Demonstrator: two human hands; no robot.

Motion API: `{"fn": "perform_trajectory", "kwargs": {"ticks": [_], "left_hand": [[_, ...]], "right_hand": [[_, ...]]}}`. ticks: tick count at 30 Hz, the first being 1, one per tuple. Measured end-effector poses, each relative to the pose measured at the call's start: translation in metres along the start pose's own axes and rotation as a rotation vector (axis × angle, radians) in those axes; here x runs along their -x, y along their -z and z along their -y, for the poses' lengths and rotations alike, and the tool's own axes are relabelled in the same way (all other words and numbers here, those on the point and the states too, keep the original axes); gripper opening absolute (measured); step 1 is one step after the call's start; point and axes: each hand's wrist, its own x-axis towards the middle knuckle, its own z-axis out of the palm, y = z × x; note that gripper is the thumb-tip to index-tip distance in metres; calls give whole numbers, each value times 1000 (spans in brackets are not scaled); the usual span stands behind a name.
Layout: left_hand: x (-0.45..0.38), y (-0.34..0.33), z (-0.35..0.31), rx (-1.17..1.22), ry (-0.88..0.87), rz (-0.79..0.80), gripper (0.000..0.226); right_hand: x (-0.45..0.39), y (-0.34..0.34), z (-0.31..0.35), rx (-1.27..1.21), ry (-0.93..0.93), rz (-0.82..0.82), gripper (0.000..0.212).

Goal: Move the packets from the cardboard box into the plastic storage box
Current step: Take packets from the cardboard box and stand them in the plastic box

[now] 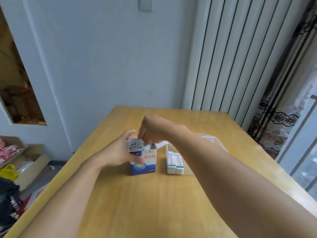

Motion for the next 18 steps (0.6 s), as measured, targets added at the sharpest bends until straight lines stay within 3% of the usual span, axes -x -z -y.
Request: {"fn": "perform_trajectory", "kwargs": {"ticks": [3,8,18], "left_hand": [[-2,-7,5,62,-11,-3,143],[-3,-8,6,187,-50,4,148],[-12,0,12,194,-26,-17,148]], "right_hand": [[-15,-18,0,66,-22,73,31],[-25,-26,0,71,-2,57,27],[-32,-26,-7,-31,-9,-88,24]]}}
